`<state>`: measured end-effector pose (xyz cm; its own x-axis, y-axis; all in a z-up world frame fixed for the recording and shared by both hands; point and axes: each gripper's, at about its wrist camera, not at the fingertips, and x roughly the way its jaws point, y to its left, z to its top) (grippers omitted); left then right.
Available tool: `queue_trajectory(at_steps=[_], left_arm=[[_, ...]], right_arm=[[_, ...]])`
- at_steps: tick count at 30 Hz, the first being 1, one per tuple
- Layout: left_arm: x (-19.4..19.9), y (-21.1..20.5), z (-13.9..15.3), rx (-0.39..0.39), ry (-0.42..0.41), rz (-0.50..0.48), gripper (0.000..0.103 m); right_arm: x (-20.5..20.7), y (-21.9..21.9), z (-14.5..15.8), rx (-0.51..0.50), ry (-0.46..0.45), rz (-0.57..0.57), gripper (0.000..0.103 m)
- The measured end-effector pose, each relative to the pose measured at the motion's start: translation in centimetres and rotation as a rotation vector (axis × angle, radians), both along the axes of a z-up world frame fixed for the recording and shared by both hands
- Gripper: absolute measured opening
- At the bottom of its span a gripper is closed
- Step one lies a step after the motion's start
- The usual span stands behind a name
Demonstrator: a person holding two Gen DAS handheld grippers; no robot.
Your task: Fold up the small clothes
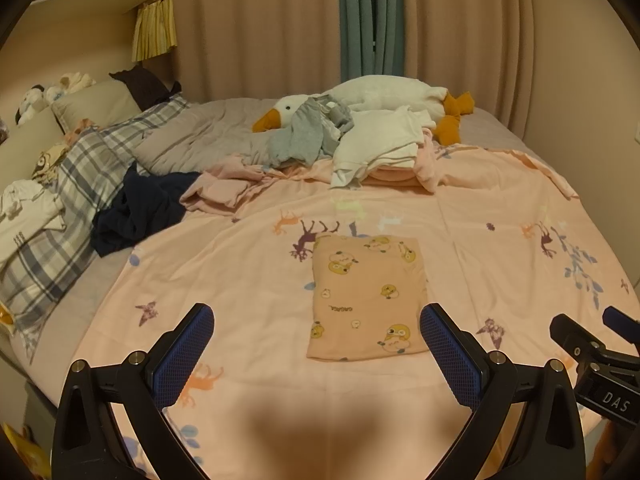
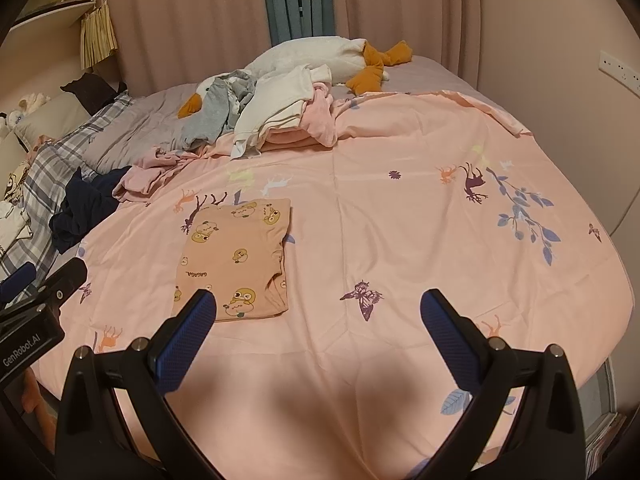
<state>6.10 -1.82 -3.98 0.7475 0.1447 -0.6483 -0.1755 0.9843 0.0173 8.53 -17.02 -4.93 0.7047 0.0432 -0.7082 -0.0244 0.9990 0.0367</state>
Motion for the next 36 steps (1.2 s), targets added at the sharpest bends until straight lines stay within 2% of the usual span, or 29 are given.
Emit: queue_trajectory(at_steps=[7, 10, 15, 19, 24, 36], left_arm=[[0.0, -0.2, -0.1, 0.011, 0.011, 0.012, 0.102], [-0.5, -0.5, 0.5, 0.03, -0.028, 0.038, 0.102], [-0.9, -0.4, 0.8, 0.001, -0.048, 0.062, 0.102], [-0.6, -1.1, 1.1, 0.036, -0.074, 0.066, 0.102], [0.2, -1.3, 0.8, -0.023, -0.056, 0.012, 0.102], [0.4, -1.9, 0.7, -0.012, -0.053, 0.023, 0.102]], right_arm=[[0.4, 0.0, -0.5, -0.016, 0.022, -0.014, 0.102], [0.5, -0.5, -0.4, -0.013, 0.007, -0.027, 0.102], [1.5, -2.2, -0.8, -0.007, 0.034, -0.121, 0.102], [2.1, -2.7, -1.0, -0.001, 0.032, -0.157, 0.102], [3.1, -2.8, -1.3, -0.024, 0.047, -0.184, 0.102], [3.3, -3.0, -1.1, -0.03, 0.052, -0.164, 0.102]])
